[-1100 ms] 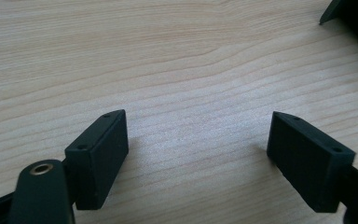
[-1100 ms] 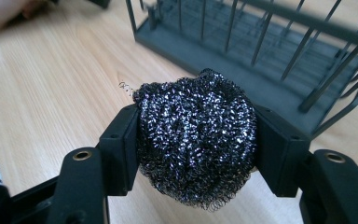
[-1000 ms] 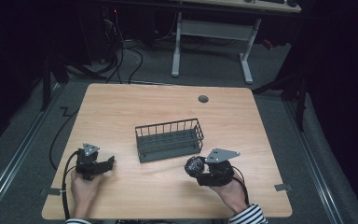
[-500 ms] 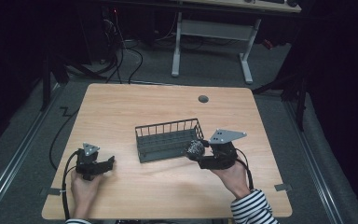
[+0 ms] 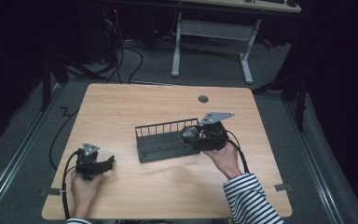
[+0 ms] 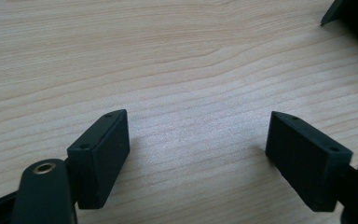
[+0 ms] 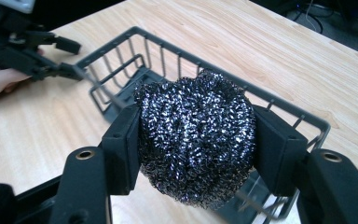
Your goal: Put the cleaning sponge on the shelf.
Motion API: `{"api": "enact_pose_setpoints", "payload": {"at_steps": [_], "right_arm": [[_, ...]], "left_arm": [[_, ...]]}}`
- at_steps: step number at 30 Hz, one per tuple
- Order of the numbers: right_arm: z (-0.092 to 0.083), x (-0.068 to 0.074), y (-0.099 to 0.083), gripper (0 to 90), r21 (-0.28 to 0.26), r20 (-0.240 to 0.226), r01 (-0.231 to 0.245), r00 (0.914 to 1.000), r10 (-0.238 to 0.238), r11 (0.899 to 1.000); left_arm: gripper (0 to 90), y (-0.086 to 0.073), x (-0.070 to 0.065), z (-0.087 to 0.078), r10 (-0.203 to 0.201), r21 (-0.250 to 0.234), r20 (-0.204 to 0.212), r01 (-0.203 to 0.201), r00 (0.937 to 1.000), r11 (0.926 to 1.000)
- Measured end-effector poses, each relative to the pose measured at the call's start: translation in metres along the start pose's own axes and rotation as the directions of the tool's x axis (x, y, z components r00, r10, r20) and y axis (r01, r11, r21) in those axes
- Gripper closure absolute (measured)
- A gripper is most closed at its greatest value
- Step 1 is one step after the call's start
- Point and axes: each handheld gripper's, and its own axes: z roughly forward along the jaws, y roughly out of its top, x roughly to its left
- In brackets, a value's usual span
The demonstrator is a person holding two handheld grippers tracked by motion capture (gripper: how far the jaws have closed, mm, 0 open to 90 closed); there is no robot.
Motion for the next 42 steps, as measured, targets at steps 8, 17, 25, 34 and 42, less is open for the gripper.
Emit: {"api": "enact_pose_setpoints", "payload": {"at_steps": [8, 17, 25, 34, 42], "right_arm": [[0.031, -0.015, 0.009, 40.3, 0.055, 0.039, -0.026, 0.9989, 0.024, 0.998], [0.060, -0.021, 0.007, 39.8, 0.115, 0.066, -0.051, 0.9969, 0.044, 0.992], [0.074, -0.026, 0.002, 37.7, 0.172, 0.092, -0.069, 0.9943, 0.054, 0.983], [0.073, -0.026, 0.001, 28.9, 0.166, 0.088, -0.071, 0.9945, 0.057, 0.983], [0.058, -0.025, 0.003, 29.9, 0.095, 0.060, -0.056, 0.9969, 0.050, 0.994]], "left_arm": [[22.2, 0.000, 0.000, 0.000, 0.000, 0.000, 0.000, 0.000, 1.0000, 1.0000], [22.2, 0.000, 0.000, 0.000, -0.001, -0.001, 0.001, 0.001, 1.0000, 1.0000], [22.2, 0.000, 0.000, 0.000, -0.001, 0.000, 0.001, 0.001, 1.0000, 1.0000], [22.2, 0.000, 0.000, 0.000, -0.001, -0.001, 0.001, 0.001, 1.0000, 1.0000], [22.2, 0.000, 0.000, 0.000, 0.000, 0.000, 0.000, 0.000, 1.0000, 1.0000]]}}
